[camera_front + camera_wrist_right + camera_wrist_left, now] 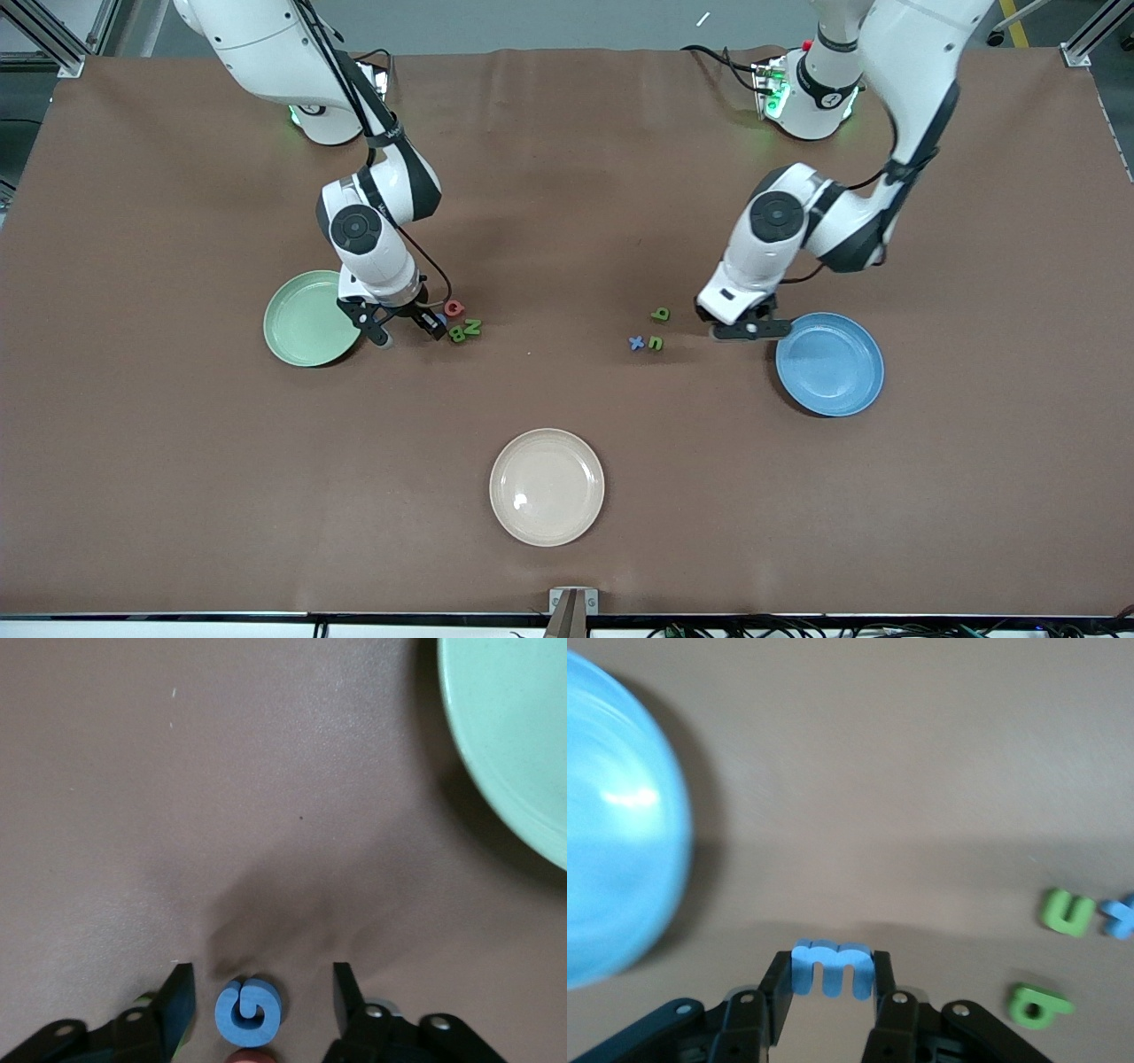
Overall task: Sort upper and lower case letters into plates
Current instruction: 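Drop the G in the green plate while the left gripper drops m in blue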
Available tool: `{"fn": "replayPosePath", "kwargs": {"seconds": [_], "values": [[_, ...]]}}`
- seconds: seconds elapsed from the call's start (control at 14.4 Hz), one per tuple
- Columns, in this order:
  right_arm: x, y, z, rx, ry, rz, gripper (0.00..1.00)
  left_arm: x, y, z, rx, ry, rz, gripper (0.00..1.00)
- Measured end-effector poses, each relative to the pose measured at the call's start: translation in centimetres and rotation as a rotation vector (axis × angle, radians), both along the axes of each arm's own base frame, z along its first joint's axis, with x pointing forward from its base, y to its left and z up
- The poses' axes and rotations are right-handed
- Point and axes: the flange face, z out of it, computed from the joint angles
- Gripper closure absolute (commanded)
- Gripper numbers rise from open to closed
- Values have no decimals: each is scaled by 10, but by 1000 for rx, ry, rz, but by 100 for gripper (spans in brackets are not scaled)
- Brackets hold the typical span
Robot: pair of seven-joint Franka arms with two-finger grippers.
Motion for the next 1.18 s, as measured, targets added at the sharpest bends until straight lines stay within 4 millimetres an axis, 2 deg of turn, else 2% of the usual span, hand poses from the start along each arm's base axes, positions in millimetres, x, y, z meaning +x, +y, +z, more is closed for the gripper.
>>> {"fn": "replayPosePath", "kwargs": {"seconds": [0.07,0.21,0.49,0.56,0.63,0.77,0.83,0.9,1.18], "values": [[0,0,-2,-2,2,0,34,6,19,9,11,-7,-21,85],[-1,2,-4,-3,5,3,34,13,62,16,33,-1,-65,85],[-2,14,-6,-1,3,-16,35,10,140,1,59,64,-166,85],[-2,17,-7,-1,3,-18,37,8,155,-3,61,80,-190,85],[-3,19,-8,-1,4,-20,44,7,167,-6,62,92,-211,85],[-3,20,-9,-2,5,-19,69,6,181,-12,58,104,-244,85],[-3,20,-9,-3,7,-19,89,6,183,-17,57,104,-265,85],[-2,20,-7,-2,6,-20,99,6,185,-22,64,101,-288,85],[-1,20,-6,-4,9,-17,100,5,200,-46,77,104,-348,85]]}}
